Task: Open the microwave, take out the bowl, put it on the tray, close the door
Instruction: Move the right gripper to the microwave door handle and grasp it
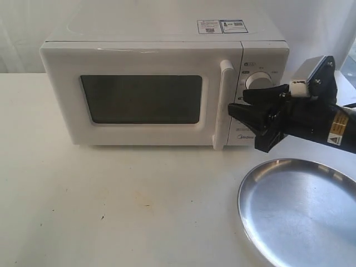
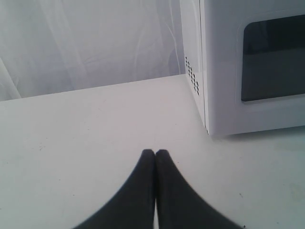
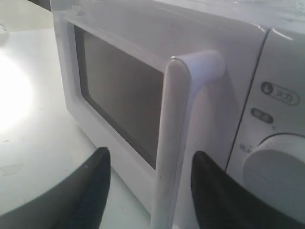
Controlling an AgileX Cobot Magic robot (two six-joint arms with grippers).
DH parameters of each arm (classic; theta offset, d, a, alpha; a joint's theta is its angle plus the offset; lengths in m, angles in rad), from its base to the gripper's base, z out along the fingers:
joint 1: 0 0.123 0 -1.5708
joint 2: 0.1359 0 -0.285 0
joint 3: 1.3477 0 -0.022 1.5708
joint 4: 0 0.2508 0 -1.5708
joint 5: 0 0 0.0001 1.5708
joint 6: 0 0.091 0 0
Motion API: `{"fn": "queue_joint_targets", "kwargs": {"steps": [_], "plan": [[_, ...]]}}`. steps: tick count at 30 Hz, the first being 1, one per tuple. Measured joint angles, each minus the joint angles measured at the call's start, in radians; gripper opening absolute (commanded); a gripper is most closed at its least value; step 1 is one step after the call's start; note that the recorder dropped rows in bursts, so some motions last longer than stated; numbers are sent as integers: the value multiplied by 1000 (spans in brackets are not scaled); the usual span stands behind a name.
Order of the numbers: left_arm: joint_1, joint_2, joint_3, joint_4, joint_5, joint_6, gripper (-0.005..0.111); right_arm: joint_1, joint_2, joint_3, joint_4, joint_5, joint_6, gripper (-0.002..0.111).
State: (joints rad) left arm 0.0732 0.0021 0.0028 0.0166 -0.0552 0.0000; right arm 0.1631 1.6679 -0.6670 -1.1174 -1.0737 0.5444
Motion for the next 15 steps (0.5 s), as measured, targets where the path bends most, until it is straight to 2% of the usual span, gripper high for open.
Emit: {"fn": "queue_joint_targets", "kwargs": {"steps": [10,15], "plan": [[0,0,0,0,0,0,0,46,20,-69,32,98,-14,48],[0,0,0,0,0,0,0,88,76,-132,39,109,34,44]]}}
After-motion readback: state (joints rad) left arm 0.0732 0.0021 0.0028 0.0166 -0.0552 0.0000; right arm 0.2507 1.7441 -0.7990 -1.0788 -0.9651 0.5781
